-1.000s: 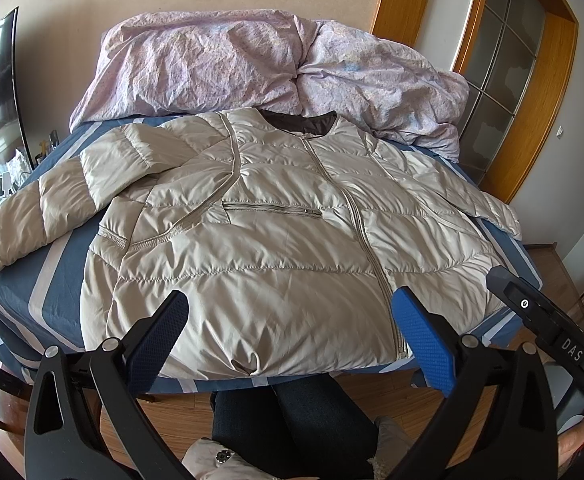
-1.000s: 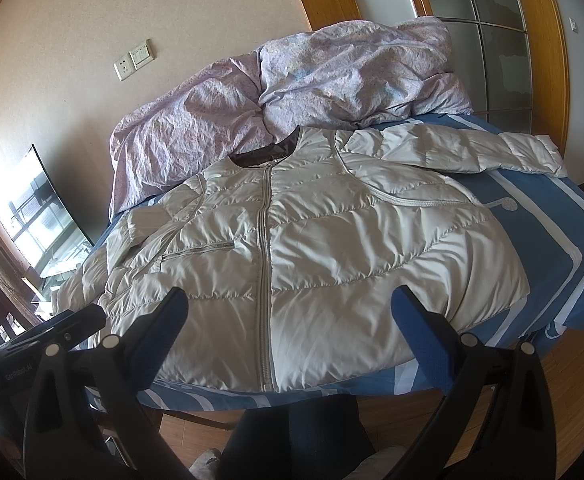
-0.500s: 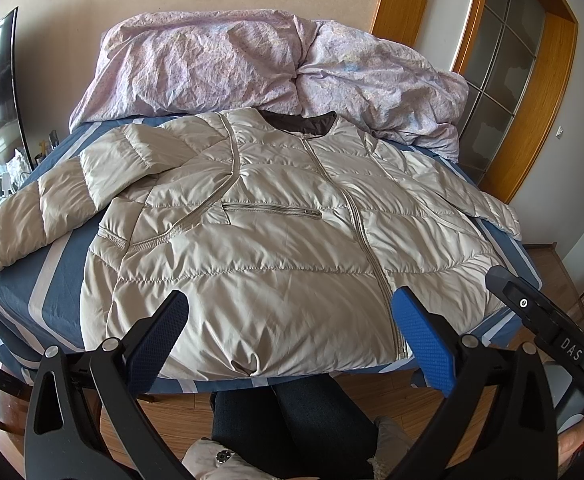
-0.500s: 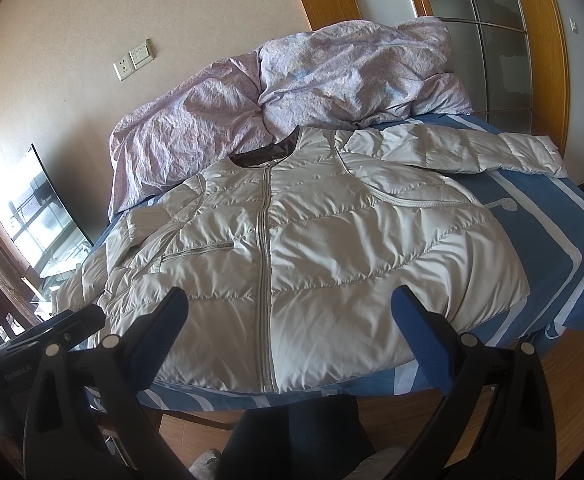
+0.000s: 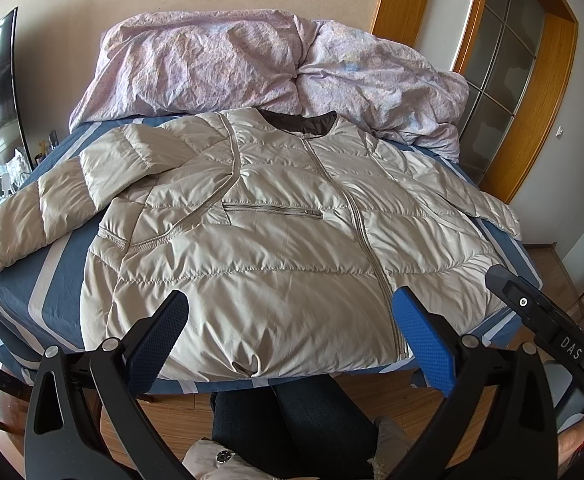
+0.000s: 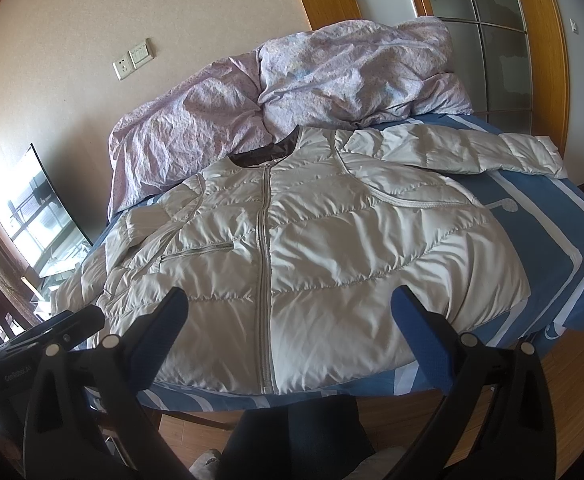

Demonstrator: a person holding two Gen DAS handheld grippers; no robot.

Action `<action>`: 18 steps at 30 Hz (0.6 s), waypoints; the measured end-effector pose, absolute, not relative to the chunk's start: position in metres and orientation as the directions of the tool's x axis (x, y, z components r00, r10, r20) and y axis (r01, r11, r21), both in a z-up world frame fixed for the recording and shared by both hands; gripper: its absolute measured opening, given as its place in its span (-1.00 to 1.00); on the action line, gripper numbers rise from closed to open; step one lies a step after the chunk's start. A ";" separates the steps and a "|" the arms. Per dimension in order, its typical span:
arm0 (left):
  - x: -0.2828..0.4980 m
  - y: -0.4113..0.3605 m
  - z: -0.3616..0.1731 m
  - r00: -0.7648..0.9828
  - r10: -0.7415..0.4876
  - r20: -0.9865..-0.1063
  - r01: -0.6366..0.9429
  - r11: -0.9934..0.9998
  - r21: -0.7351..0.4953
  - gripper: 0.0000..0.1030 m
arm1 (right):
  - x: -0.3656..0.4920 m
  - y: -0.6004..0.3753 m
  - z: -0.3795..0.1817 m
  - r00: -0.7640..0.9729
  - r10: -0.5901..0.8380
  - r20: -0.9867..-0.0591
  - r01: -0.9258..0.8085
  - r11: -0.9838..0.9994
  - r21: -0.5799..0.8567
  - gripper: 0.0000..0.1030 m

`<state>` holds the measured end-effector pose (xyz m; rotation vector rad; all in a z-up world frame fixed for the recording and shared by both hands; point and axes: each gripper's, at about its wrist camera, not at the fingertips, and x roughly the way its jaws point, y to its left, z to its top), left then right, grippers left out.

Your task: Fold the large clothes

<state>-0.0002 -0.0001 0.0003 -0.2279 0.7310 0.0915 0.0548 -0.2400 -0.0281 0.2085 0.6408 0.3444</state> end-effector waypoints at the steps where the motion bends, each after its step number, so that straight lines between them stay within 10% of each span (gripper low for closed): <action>1: 0.000 0.000 0.000 0.742 0.003 -0.671 -0.162 0.971 -0.174 0.97 | 0.055 -0.240 -0.028 0.748 0.376 -0.547 -0.249 0.923 0.295 0.96; 18: 0.042 0.023 -0.006 0.721 -0.012 -0.693 -0.169 0.967 -0.192 0.97 | 0.124 -0.302 -0.036 0.796 0.325 -0.511 -0.100 0.902 0.419 0.96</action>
